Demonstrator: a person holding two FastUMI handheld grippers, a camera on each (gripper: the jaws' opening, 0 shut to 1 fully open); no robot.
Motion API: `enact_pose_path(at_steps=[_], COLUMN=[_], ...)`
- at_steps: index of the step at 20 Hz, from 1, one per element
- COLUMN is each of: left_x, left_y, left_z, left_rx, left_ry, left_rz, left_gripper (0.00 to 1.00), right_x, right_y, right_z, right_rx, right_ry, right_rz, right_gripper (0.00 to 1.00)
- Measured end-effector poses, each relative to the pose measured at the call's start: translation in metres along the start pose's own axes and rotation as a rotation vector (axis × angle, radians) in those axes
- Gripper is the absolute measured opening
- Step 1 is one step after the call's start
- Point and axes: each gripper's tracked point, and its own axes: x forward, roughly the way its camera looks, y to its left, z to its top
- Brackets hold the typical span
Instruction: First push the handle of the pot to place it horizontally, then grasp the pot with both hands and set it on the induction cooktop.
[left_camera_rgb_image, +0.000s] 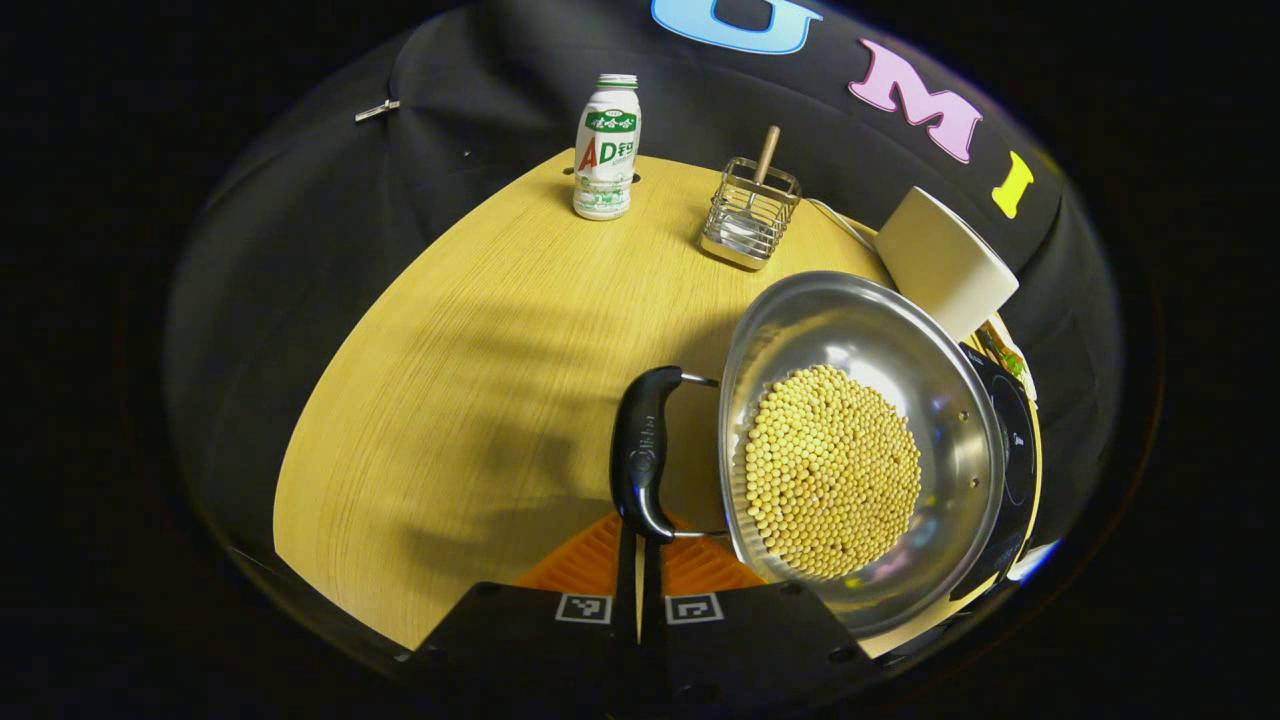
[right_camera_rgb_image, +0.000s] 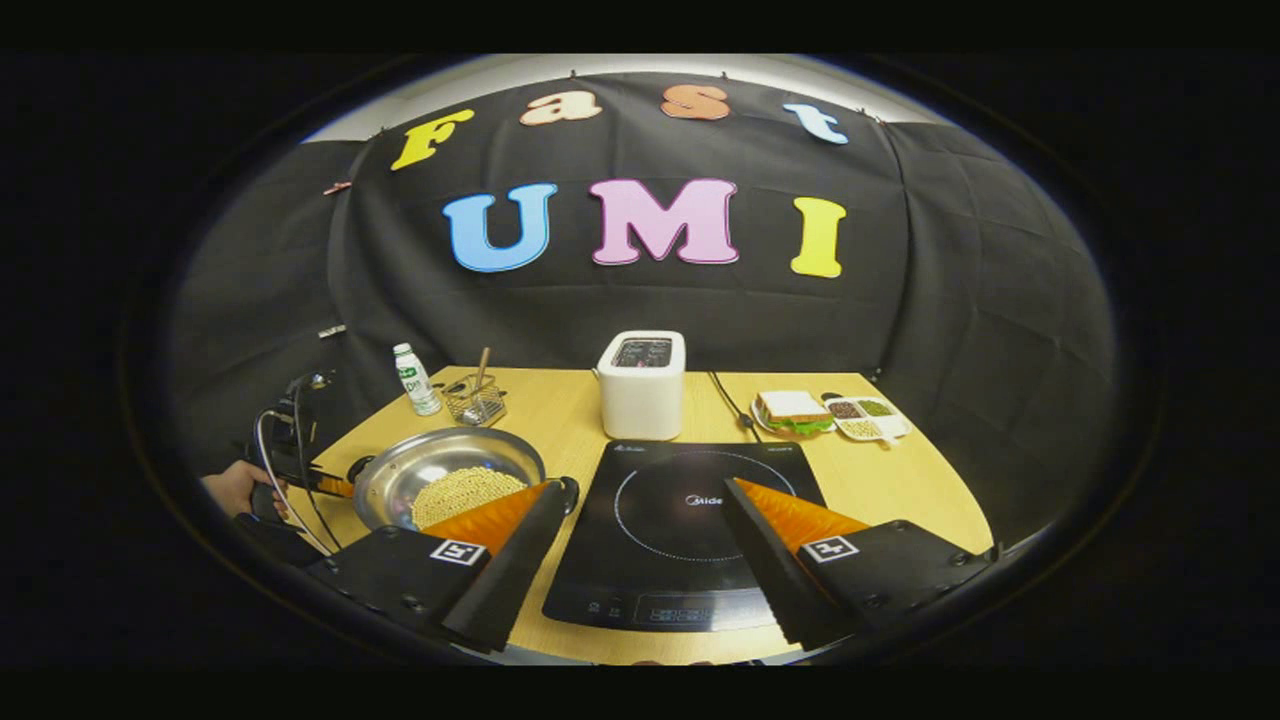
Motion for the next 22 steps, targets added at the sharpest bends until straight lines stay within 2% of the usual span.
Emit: enact_pose_path(at_steps=[6,9,13,14,15,16,17,18,20,22], left_x=[0.008,-0.006,-0.039,-0.048,-0.055,-0.060,-0.062,-0.063,-0.059,-0.052], left_y=[0.005,0.005,0.026,0.026,0.027,0.025,0.026,0.026,0.040,0.033], left_z=[0.017,0.014,0.025,0.029,0.037,0.044,0.050,0.056,0.060,0.066], left_rx=[0.003,-0.059,-0.087,-0.099,-0.114,-0.130,-0.140,-0.150,-0.155,-0.154], left_ry=[-0.014,-0.048,-0.152,-0.175,-0.204,-0.235,-0.254,-0.268,-0.274,-0.269], left_rz=[0.014,0.012,0.071,0.063,0.048,0.026,0.008,0.004,0.052,0.024], left_gripper=[0.05,0.06,0.05,0.12,0.33,0.54,0.76,0.97,0.96,0.95], right_x=[0.009,0.017,0.034,0.040,0.047,0.053,0.060,0.066,0.080,0.094], right_y=[0.005,0.017,0.040,0.046,0.053,0.059,0.064,0.069,0.076,0.085], right_z=[-0.006,-0.016,-0.018,-0.018,-0.019,-0.022,-0.028,-0.034,-0.046,-0.059], right_rx=[0.001,0.028,0.074,0.081,0.084,0.084,0.080,0.074,0.064,0.064], right_ry=[0.028,0.070,0.132,0.142,0.154,0.174,0.198,0.222,0.269,0.318], right_rz=[0.018,0.040,0.099,0.115,0.131,0.145,0.155,0.163,0.175,0.199], right_gripper=[0.99,0.99,0.99,0.99,0.99,0.94,0.99,0.99,0.99,0.99])
